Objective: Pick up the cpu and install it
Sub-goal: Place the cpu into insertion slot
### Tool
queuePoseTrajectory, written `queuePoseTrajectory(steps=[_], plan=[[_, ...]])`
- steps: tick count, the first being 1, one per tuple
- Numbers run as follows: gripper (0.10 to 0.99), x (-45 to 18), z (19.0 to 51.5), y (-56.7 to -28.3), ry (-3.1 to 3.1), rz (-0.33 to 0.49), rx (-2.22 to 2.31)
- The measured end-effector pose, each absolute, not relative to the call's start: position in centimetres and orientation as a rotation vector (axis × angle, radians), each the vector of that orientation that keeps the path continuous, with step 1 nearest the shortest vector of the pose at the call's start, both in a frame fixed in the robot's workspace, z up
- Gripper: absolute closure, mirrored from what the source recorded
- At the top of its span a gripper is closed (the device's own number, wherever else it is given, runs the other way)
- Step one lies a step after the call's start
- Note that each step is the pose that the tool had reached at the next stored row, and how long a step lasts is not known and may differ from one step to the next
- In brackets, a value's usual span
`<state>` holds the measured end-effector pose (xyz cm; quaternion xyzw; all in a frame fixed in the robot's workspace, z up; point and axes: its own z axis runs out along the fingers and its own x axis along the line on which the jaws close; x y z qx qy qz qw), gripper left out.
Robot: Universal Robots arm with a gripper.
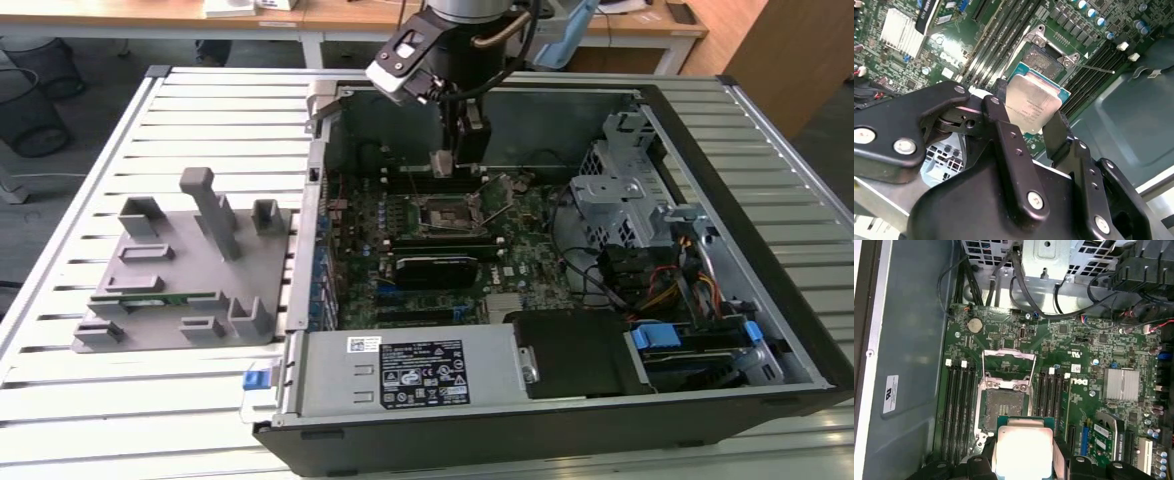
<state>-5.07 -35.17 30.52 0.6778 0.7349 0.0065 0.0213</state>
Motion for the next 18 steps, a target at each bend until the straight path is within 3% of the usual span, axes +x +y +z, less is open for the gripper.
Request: queuePoseTrajectory(steps=[18], plan=[[0.549,-4.9,26.8,-34.3,2.270,0.035,2.094]])
